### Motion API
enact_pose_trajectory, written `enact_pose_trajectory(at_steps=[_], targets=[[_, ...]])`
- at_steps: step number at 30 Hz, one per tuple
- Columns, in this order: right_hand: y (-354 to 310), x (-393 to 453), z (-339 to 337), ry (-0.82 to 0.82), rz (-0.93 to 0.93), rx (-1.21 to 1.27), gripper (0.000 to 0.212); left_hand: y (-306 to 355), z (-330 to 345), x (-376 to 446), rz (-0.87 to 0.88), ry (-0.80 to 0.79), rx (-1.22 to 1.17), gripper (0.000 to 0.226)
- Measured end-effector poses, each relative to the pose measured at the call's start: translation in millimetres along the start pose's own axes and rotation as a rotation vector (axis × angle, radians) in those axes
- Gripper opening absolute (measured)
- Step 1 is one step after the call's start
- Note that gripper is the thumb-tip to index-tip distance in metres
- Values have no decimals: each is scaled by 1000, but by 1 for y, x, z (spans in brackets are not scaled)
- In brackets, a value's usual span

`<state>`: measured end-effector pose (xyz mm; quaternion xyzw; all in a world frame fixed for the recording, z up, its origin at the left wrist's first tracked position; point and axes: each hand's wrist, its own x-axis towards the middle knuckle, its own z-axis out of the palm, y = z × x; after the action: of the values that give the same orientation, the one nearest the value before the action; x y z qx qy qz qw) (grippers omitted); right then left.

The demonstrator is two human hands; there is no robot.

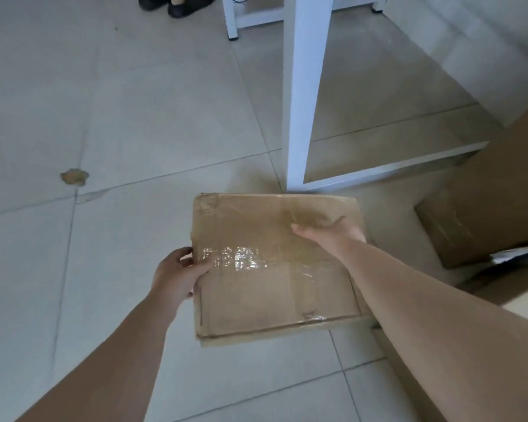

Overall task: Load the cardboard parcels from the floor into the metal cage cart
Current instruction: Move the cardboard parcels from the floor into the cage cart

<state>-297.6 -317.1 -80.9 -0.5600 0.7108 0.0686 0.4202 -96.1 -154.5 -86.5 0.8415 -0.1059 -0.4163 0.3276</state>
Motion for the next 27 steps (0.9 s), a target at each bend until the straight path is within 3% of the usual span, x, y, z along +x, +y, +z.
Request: enact_pose_trajectory(at_steps=[2, 4, 7, 12, 17, 21, 24, 27], targets=[[-22, -40, -2, -113, -39, -38, 97, 19, -17, -29, -26, 6, 28, 72], [-28, -58, -5, -121, -41, -64, 90, 36, -26, -45, -50, 18, 96, 82], [-4, -53, -18, -87, -30, -121, 90, 27, -18, -52, -97, -36, 172, 77], [50, -18, -22, -14, 25, -273, 107, -22, 27, -49, -180, -52, 194, 80], [80, 24, -30, 66, 157, -170, 121, -54, 65, -18, -251, -35, 102, 88], [91, 53, -25, -9, 250, 67, 120, -64, 75, 4, -306, -108, -122, 88], [75, 45, -20, 16, 220, 122, 121, -60, 59, 3, -296, 0, -190, 100], [40, 6, -28, 22, 139, 47, 114, -39, 17, -29, -313, 175, -98, 95]])
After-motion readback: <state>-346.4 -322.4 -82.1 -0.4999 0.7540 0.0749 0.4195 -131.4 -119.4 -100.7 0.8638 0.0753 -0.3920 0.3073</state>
